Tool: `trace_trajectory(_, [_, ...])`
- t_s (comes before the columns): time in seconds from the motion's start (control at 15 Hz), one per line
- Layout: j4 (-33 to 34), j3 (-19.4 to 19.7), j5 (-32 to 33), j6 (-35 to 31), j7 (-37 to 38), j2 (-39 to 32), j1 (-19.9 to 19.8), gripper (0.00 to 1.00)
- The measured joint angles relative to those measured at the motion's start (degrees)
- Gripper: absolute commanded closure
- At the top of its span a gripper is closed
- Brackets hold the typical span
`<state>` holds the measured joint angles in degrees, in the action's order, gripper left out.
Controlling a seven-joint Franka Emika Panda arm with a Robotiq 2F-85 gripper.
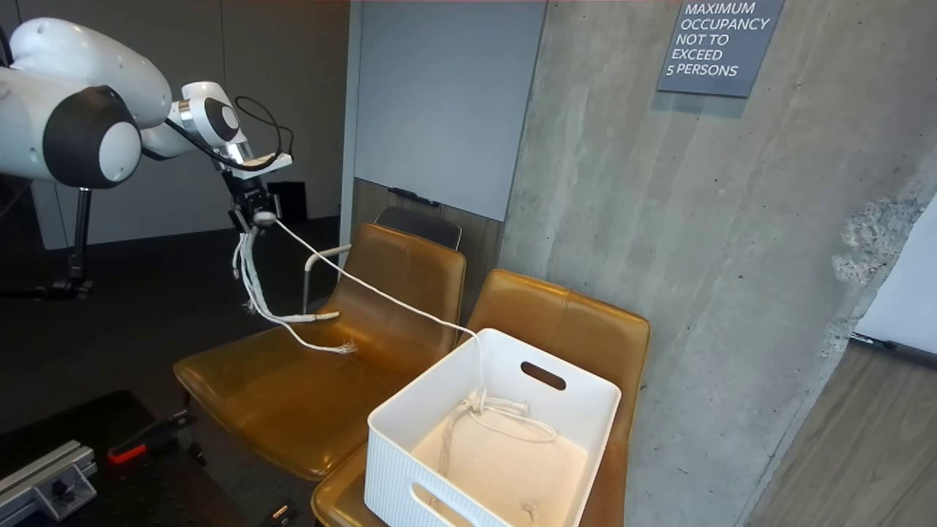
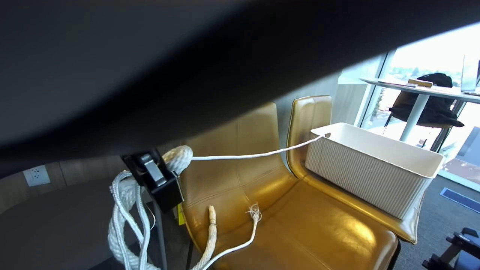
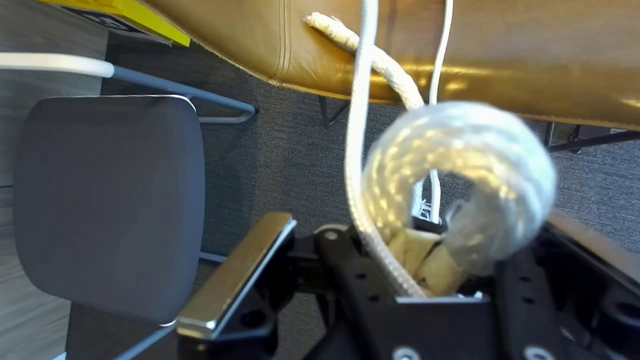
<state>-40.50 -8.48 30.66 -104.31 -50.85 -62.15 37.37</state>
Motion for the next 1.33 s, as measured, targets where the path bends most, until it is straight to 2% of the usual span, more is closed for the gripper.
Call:
trace_trajectory(0.33, [2.96, 3.76, -2.94, 1.28, -1.0, -1.09, -1.85, 1.0])
trace_trajectory(0.87, [4.04, 5.6, -2.85, 4.24, -3.12, 4.38, -11.86, 1.0])
trace_trajectory(1.07, [1.3, 5.6, -2.97, 4.54, -4.13, 7.43, -15.24, 1.0])
trace_trajectory(1.33, [-8.43, 4.72, -4.52, 3.97, -4.56, 11.99, -18.11, 1.0])
